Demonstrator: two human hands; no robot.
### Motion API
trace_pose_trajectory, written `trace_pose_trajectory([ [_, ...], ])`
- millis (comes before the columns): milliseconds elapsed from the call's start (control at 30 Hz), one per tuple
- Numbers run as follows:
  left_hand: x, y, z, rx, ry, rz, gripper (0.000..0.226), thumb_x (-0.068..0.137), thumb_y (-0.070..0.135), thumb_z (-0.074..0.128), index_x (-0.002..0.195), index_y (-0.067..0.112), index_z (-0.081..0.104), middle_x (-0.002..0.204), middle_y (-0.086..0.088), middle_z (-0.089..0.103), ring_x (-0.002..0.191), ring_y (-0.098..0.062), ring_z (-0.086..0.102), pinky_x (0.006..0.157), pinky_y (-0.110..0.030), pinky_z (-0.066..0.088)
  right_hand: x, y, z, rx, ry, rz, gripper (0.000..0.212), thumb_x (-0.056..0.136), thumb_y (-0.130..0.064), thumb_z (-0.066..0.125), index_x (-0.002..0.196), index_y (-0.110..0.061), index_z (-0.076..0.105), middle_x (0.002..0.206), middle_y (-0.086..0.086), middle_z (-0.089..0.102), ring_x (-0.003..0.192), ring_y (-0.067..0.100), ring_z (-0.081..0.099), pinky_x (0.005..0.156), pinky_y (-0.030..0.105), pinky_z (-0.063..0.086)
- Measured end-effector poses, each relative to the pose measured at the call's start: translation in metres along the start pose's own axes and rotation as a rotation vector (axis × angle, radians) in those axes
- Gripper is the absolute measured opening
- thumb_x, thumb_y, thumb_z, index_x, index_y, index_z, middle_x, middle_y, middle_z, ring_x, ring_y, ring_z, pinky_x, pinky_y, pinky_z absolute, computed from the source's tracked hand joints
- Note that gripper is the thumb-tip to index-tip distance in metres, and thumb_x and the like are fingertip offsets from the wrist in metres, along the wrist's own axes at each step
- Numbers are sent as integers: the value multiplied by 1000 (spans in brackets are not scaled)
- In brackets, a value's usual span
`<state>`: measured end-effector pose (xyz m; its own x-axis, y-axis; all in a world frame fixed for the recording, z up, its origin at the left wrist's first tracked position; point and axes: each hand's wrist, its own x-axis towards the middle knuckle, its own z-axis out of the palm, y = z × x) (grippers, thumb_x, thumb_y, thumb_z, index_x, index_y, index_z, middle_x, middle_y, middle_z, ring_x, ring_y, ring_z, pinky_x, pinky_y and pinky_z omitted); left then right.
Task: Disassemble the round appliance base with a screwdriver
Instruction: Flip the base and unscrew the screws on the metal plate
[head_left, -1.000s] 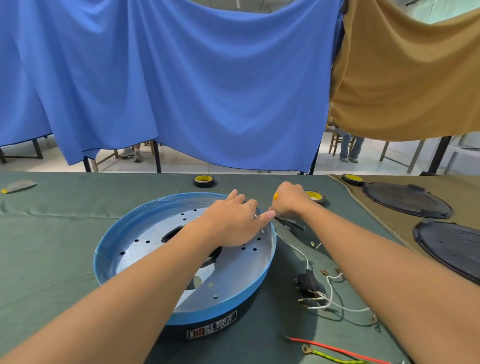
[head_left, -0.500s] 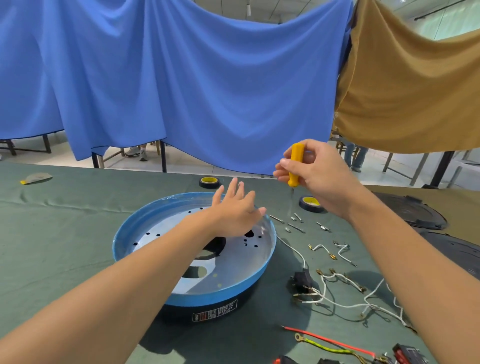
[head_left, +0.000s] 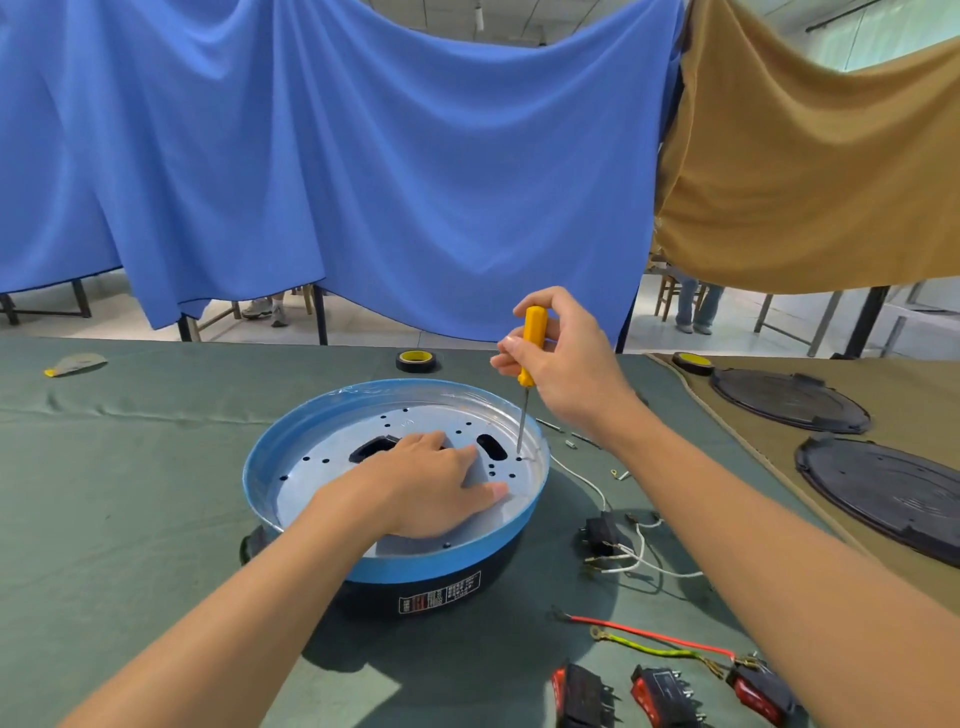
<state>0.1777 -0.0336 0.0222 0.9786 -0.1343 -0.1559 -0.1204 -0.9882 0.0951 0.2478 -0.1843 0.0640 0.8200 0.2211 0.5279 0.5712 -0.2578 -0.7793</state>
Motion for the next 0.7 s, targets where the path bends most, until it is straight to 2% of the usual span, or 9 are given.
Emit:
trace_pose_trajectory([
  [67,0,1,-3,36,-19,-3,57,92,71,25,117,25,47,138,-6,44,129,-27,39,106,-48,35,-1,3,3,-21,-11,12,15,93,-6,59,104,-13,51,90,11,65,72,16,72,74,35,61],
  [133,1,0,-3,50,-20,-3,48,92,72,25,104,28,42,134,-6,46,125,-28,42,104,-49,37,-3,7,5,-76,-42,13,16,94,-8,60,105,-14,51,94,11,64,73,14,72,74,34,61],
  [200,1,1,-2,64,-14,-5,51,92,71,24,107,27,44,134,-7,46,125,-29,43,103,-49,38,-8,12,8,-125,-78,9,17,94,-10,61,105,-16,50,95,11,64,76,15,71,76,37,60],
  [333,2,1,-1,61,-3,0,63,92,71,22,126,23,46,140,-7,44,129,-29,42,104,-51,38,-15,22,7,-310,-76,-23,20,92,-29,63,101,-24,45,90,7,65,91,29,64,83,48,53],
  [467,2,1,0,60,-2,-12,67,91,73,23,132,25,44,144,-6,40,132,-29,39,105,-51,37,-13,19,4,-363,-141,-6,22,93,-30,61,100,-27,40,87,12,63,75,16,69,76,44,58],
  [600,-4,-4,-2,-15,5,-16,71,90,74,27,138,24,44,142,-5,42,130,-26,38,106,-46,35,-6,12,1,-391,-175,14,22,94,-28,61,98,-26,40,96,15,58,67,14,70,70,38,61],
  [633,-7,-5,-3,-36,26,-15,71,88,76,26,132,25,48,135,-5,46,123,-25,43,103,-45,38,-4,13,-1,-376,-146,7,22,93,-28,62,98,-26,40,96,15,58,65,13,70,68,35,61],
  [700,-13,-8,-4,-78,83,-12,65,80,81,23,103,28,53,110,1,53,99,-19,51,88,-41,44,-5,16,-3,-356,-130,13,22,93,-28,62,98,-25,40,95,16,59,64,12,70,63,29,60],
])
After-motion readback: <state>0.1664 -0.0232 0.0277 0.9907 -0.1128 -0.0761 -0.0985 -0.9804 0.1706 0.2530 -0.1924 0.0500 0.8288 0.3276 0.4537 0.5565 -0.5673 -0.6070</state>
